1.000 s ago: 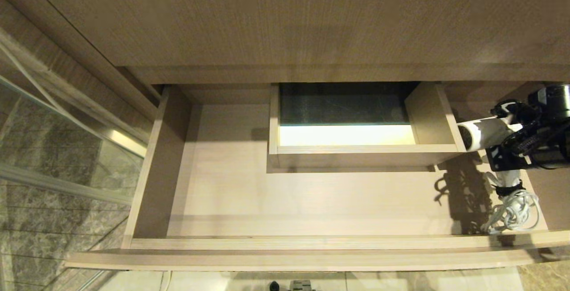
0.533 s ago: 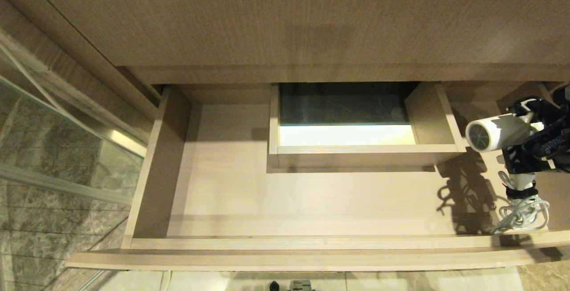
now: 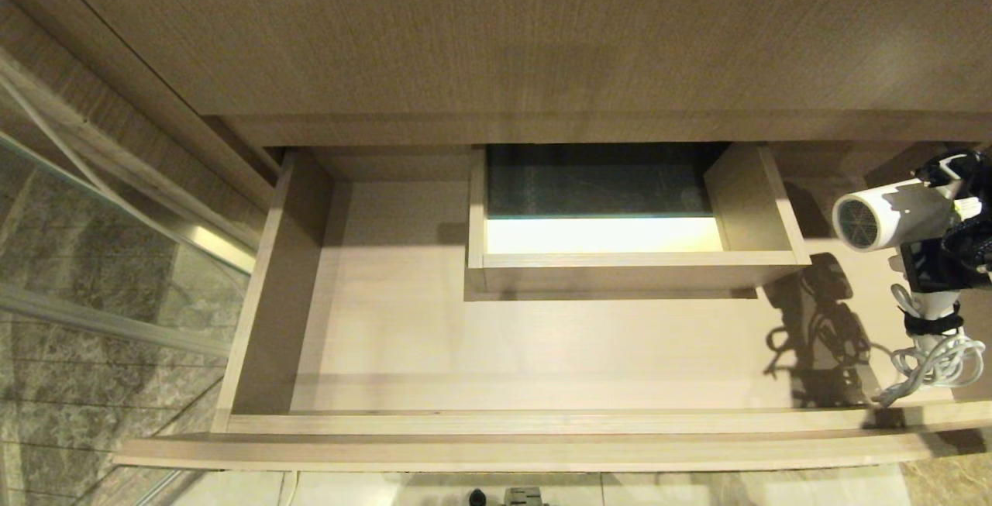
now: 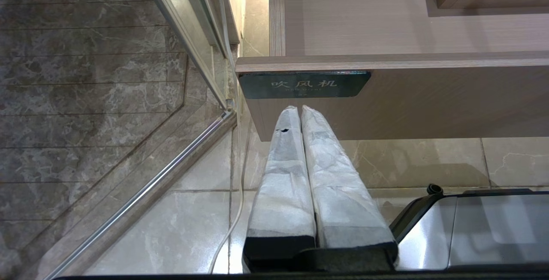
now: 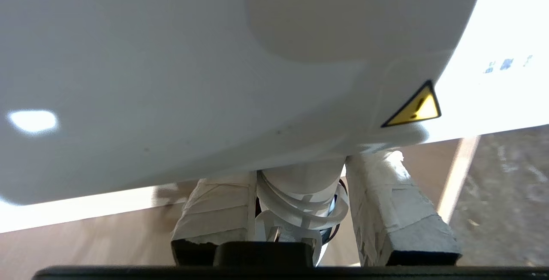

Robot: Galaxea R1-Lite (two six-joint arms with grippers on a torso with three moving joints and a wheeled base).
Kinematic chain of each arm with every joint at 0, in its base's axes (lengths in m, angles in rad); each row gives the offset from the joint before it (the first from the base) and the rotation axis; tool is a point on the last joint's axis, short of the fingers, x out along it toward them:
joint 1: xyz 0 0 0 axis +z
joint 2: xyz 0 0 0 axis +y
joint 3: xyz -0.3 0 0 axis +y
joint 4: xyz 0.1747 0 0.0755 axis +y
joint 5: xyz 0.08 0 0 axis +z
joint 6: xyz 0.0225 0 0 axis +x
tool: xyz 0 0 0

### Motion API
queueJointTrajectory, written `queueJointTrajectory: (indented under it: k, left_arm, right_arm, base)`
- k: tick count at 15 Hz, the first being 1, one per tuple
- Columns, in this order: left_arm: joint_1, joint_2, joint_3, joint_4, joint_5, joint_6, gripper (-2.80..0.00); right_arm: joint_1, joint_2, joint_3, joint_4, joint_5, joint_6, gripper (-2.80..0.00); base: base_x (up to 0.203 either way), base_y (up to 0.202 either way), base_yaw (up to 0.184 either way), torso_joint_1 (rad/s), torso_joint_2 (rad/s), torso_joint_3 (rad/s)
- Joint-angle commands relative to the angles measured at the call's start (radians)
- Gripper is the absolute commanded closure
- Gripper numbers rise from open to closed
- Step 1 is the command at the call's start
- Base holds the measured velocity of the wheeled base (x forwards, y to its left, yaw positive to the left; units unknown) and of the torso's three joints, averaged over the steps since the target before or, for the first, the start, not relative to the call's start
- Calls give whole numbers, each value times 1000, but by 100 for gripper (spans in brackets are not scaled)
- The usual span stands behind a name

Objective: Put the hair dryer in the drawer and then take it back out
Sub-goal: Place it on the countertop

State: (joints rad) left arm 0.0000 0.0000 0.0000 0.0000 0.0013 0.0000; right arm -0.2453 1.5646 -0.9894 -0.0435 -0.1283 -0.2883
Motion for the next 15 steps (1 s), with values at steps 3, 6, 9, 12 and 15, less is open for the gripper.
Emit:
queueJointTrajectory:
  k: [3,6,9,12,15]
  left_arm:
    - [0,0,0,0,0,0,0]
    - [0,0,0,0,0,0,0]
    - [0,0,0,0,0,0,0]
    - [0,0,0,0,0,0,0]
    - [0,0,0,0,0,0,0]
  right_arm:
    - [0,-56,11,-11,0,-23,0]
    - [1,-99,21,-11,1,-46,0]
    - [1,-129,34,-12,2,-74,0]
    - [3,-179,70,-13,7,-156,0]
    - [11,-216,92,-10,9,-185,0]
  base:
    - [0,0,0,0,0,0]
    - [0,0,0,0,0,0]
    - [0,0,0,0,0,0]
    - [0,0,0,0,0,0]
    - [0,0,0,0,0,0]
